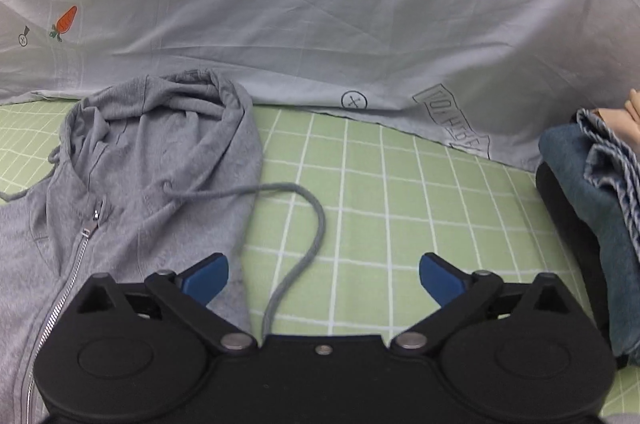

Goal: Fold clothes
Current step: 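Pull the drawstring with the right tool toward the hood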

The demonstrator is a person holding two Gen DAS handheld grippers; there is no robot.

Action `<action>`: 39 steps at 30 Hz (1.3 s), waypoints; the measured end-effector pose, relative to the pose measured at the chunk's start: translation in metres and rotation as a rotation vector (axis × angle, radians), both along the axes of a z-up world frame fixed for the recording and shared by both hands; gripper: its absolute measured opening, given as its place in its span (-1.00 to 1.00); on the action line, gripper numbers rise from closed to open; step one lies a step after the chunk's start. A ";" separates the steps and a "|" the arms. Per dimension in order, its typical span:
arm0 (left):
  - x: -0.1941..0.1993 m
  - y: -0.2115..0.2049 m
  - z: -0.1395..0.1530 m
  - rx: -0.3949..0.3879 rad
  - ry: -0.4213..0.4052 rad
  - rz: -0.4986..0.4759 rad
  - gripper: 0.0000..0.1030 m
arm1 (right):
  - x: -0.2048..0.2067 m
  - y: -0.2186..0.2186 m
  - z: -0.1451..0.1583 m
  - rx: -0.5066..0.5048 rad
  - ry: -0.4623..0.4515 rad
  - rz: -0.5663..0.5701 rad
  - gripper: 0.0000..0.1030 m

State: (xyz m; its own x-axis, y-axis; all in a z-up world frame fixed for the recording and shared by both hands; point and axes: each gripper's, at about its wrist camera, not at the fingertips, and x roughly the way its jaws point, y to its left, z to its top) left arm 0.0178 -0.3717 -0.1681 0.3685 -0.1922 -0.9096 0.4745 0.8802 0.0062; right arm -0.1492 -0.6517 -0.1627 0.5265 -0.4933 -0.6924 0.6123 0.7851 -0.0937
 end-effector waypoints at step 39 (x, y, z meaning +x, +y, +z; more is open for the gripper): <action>-0.006 0.004 -0.001 0.015 0.034 0.008 1.00 | -0.061 0.037 0.079 0.376 -0.361 0.070 -0.95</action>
State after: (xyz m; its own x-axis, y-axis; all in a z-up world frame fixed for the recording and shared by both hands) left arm 0.0122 -0.3674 -0.1690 0.3385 -0.1760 -0.9244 0.4680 0.8837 0.0031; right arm -0.2102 -0.6151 -0.0836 0.7871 -0.2009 -0.5832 0.4983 0.7643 0.4093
